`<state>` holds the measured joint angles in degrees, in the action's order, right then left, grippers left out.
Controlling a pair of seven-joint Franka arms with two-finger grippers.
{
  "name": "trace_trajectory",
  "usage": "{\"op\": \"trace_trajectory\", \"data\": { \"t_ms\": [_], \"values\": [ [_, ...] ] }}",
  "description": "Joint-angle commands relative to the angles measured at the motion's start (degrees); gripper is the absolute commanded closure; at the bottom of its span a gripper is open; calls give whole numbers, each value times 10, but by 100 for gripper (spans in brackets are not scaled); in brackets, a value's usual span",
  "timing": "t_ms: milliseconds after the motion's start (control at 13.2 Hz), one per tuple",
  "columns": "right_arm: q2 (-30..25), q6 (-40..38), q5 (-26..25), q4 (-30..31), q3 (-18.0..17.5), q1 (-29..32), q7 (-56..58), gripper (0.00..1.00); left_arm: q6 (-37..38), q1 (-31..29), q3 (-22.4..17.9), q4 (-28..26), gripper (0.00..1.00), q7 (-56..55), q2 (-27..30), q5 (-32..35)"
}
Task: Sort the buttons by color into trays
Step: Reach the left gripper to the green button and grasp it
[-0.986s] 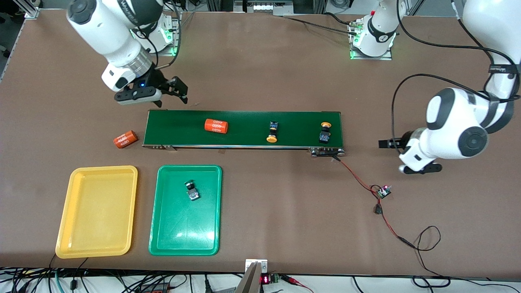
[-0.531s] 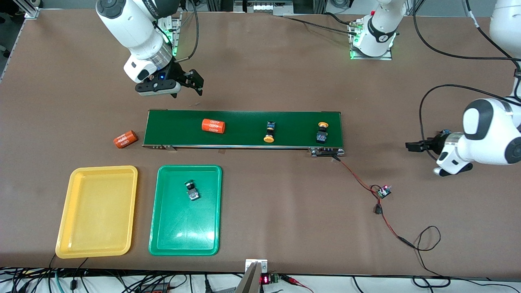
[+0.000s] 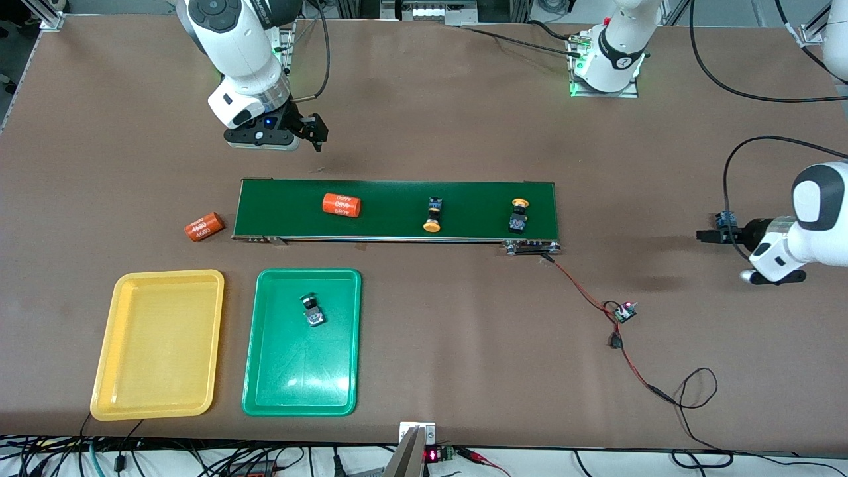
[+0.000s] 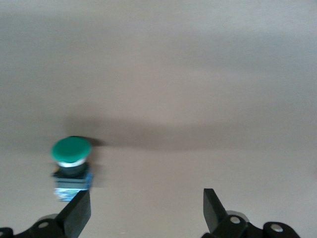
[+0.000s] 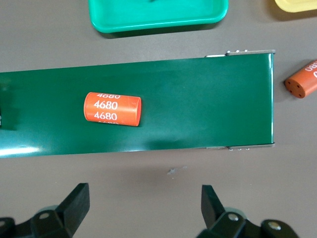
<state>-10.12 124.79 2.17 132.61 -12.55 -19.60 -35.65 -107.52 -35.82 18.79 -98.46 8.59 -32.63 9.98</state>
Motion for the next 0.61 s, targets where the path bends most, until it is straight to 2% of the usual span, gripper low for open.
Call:
{"op": "trace_trajectory", "data": {
  "t_ms": [0,228,379,531],
  "values": [
    [26,-2,-25,-18,-19,3,-48,0,-37,-46,5,-4,0,69,0,11],
    [75,-2,-40,-56,-31,-12,-100,0,-80,-79,8,-45,0,106,7,11],
    [101,-2,-66,-73,-32,-25,-123,0,-85,-84,8,-57,0,119,7,11],
    [126,-1,-70,-90,-32,-35,-142,0,-102,-85,7,-74,0,135,8,13]
  ]
}}
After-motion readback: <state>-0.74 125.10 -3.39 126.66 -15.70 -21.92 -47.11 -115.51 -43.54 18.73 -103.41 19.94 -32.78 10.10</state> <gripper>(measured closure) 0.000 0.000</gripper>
